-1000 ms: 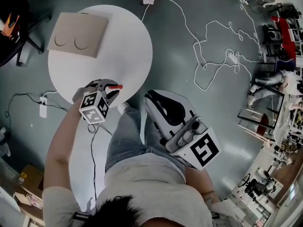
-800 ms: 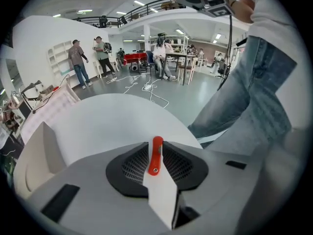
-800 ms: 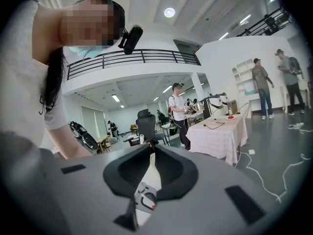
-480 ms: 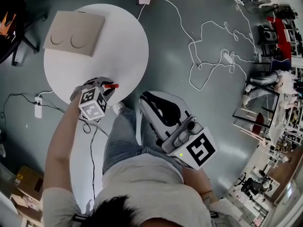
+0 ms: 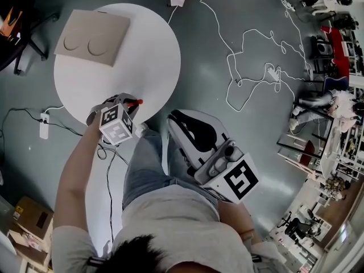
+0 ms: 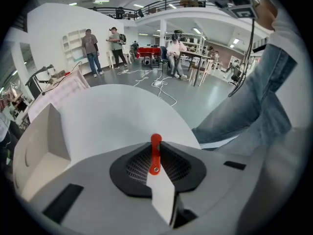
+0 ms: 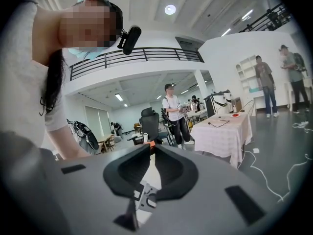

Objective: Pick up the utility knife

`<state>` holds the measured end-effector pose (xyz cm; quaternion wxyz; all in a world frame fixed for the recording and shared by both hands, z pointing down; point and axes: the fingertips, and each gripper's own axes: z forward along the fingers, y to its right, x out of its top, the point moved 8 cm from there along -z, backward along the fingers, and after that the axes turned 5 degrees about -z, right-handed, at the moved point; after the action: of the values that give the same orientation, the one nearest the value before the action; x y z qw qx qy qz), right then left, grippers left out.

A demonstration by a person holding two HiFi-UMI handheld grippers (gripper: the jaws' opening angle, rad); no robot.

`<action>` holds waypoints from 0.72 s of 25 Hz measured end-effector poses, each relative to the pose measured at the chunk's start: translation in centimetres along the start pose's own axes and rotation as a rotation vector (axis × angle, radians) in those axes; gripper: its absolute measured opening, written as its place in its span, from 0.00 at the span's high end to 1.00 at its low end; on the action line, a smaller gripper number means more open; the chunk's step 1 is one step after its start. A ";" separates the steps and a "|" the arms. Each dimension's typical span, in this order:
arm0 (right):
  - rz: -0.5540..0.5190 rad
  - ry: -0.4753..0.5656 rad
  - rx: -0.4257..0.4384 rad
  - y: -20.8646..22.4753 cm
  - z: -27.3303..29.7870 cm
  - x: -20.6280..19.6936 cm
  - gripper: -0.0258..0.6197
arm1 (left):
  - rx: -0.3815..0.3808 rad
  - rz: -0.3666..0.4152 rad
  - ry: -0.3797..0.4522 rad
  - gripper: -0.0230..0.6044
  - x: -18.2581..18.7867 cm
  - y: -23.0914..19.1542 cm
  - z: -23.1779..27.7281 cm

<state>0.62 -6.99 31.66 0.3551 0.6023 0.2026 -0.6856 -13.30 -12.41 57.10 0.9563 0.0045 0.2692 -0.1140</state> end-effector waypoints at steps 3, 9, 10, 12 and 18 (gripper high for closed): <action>-0.004 0.002 0.002 0.1 0.0 0.1 0.92 | 0.021 -0.040 0.033 0.87 -0.1 -0.1 -0.4; -0.016 0.006 0.028 0.5 -0.4 0.1 0.92 | 0.086 -0.157 0.175 0.87 1.7 -0.3 -2.9; -0.019 0.007 0.036 0.6 -0.5 0.1 0.92 | 0.102 -0.182 0.209 0.87 2.1 -0.3 -3.4; -0.025 0.009 0.055 0.7 -0.9 0.3 0.92 | 0.135 -0.227 0.278 0.87 3.1 0.0 -4.8; -0.046 0.030 0.141 0.6 -1.1 1.4 0.92 | 0.248 -0.311 0.468 0.87 6.0 1.5 -10.0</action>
<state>1.78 -7.00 30.22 0.2929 0.6312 0.1731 -0.6970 -13.15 -11.53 45.38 0.8314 0.1061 0.4639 -0.2869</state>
